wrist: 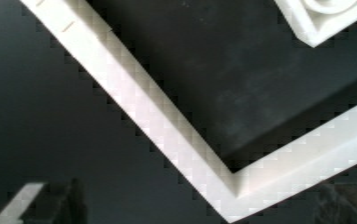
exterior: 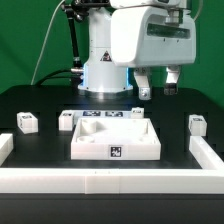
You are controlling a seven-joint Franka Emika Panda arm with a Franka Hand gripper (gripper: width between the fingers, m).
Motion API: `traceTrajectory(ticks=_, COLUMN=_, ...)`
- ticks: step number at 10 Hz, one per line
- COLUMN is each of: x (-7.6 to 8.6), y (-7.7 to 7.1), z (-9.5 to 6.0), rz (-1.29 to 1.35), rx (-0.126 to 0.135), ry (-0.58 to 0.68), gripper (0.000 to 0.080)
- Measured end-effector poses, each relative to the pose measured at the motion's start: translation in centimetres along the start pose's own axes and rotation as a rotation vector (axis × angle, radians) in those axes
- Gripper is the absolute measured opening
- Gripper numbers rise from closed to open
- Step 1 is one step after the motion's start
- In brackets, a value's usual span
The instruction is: Assemble one leg
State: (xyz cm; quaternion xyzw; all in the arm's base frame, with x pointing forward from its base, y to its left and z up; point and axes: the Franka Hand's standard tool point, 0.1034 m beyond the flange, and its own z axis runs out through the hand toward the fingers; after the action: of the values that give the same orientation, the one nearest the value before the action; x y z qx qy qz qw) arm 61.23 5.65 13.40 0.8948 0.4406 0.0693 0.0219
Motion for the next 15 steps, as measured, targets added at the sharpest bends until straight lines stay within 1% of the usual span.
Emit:
traceTrajectory(ticks=1, x=-0.1, y=0.0, z=0.1, rz=-0.012, rx=-0.004, ry=0.005, gripper=0.0649)
traceTrajectory(ticks=8, x=-0.1, y=0.1, z=0.1, rz=-0.03, rx=-0.006, ry=0.003, gripper=0.0649)
traceTrajectory(ticks=9, x=-0.4, y=-0.1, z=0.3, rz=-0.127, rx=-0.001, ry=-0.003, gripper=0.0649)
traceTrajectory(ticks=11, x=-1.0, y=-1.0, z=1.0, rz=-0.275, rx=0.021, ry=-0.041, gripper=0.0649)
traceTrajectory(ticks=12, x=-1.4, y=-1.6, z=1.2, rz=-0.344, rx=0.046, ry=-0.07, gripper=0.0649)
traceTrajectory(ticks=13, x=-1.6, y=-1.9, z=1.2, rz=-0.36, rx=0.057, ry=-0.09, gripper=0.065)
traceTrajectory(ticks=15, x=-1.7, y=-1.9, z=1.3, rz=-0.358, rx=0.058, ry=-0.09, gripper=0.0649)
